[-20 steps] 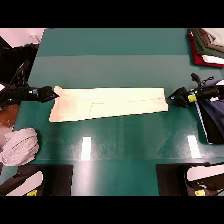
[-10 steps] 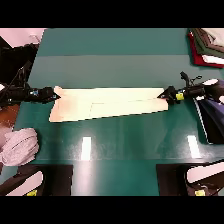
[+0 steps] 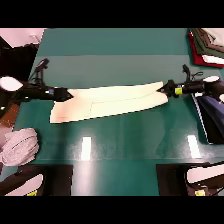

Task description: Fold the shirts.

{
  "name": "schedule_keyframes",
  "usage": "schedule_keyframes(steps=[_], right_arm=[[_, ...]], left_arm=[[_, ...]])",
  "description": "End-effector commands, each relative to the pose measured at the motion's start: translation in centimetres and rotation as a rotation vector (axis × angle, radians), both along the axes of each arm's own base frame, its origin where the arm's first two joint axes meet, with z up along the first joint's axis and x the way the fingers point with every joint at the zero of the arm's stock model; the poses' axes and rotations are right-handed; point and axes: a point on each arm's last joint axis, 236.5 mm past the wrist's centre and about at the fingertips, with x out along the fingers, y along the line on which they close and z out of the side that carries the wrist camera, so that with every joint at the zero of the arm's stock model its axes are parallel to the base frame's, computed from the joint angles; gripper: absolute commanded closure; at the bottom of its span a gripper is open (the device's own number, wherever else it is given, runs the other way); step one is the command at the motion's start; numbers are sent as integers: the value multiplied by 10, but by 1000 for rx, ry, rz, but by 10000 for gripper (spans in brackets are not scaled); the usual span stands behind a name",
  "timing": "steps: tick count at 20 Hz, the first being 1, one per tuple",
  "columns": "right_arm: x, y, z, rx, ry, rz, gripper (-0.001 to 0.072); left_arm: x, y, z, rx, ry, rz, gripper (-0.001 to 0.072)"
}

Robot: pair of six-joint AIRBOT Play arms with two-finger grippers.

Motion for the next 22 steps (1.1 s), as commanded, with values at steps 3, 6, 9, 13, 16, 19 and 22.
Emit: schedule_keyframes(steps=[3,6,9,13,16,19,22], right_arm=[[9,40,118,26,-202,134,698],[14,86,183,22,-330,211,698],[6,135,231,31,-443,295,698],[-11,195,262,56,-520,416,698],[-16,231,261,79,-523,486,698],[-12,244,243,29,-506,509,698],[-12,245,226,-5,-478,512,698]], left_arm=[[19,-88,-29,11,30,-178,685],[34,-135,-58,19,64,-262,686],[51,-166,-85,16,100,-277,685],[73,-177,-92,4,86,-259,685],[85,-179,-81,-1,41,-245,685],[86,-175,-78,31,25,-268,685],[89,-158,-74,99,18,-298,686]])
